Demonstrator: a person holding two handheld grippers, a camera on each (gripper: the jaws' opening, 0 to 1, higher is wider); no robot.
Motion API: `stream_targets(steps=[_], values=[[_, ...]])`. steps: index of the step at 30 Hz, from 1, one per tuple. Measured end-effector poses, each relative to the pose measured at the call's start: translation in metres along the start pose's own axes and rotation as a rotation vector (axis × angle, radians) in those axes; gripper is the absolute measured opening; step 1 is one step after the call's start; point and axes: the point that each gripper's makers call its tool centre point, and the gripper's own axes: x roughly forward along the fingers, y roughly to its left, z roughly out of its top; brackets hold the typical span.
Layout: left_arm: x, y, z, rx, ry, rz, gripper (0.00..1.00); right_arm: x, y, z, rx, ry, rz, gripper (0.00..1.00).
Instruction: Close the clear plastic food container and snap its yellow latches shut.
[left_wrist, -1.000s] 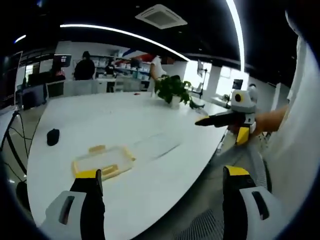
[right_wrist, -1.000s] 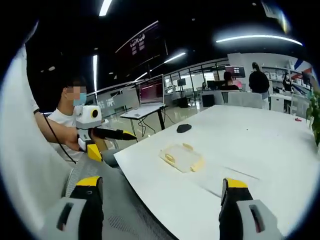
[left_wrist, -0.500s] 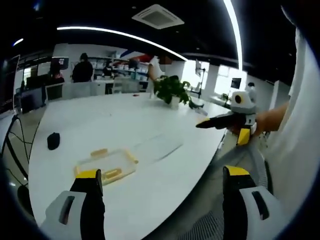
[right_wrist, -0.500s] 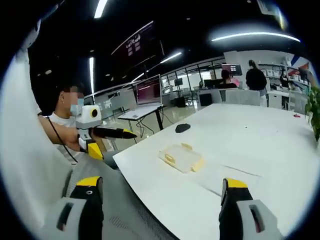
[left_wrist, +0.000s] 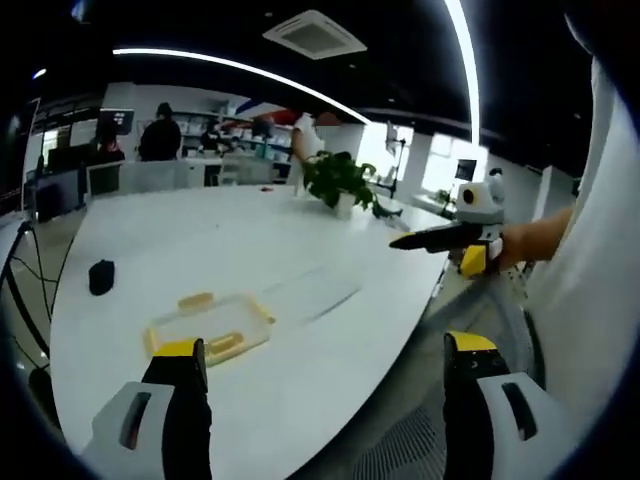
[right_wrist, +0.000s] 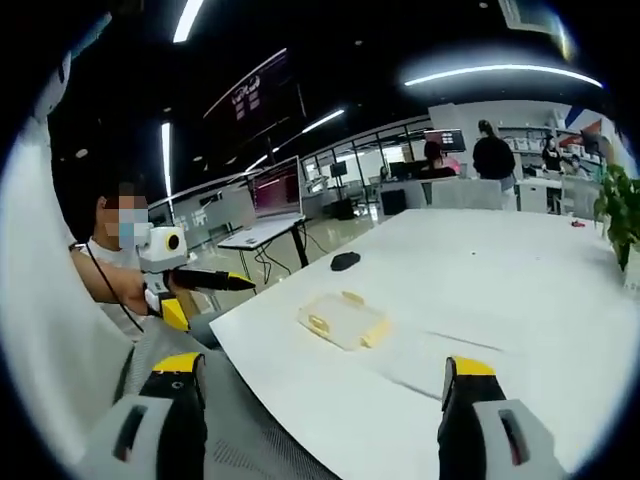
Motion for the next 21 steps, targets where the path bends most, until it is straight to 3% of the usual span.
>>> stream_targets(steps=[5,21], values=[[-0.001,-0.002,0.004,-0.005,-0.029,-0.006,0.95,0.001,0.009,-0.004,-0.018,0.022,0.030,0.99],[0.004,-0.010,-0.001,0.001,0.008,-0.049,0.95,0.002,0.010,-0.006,-0.047,0.031,0.029,0.99]])
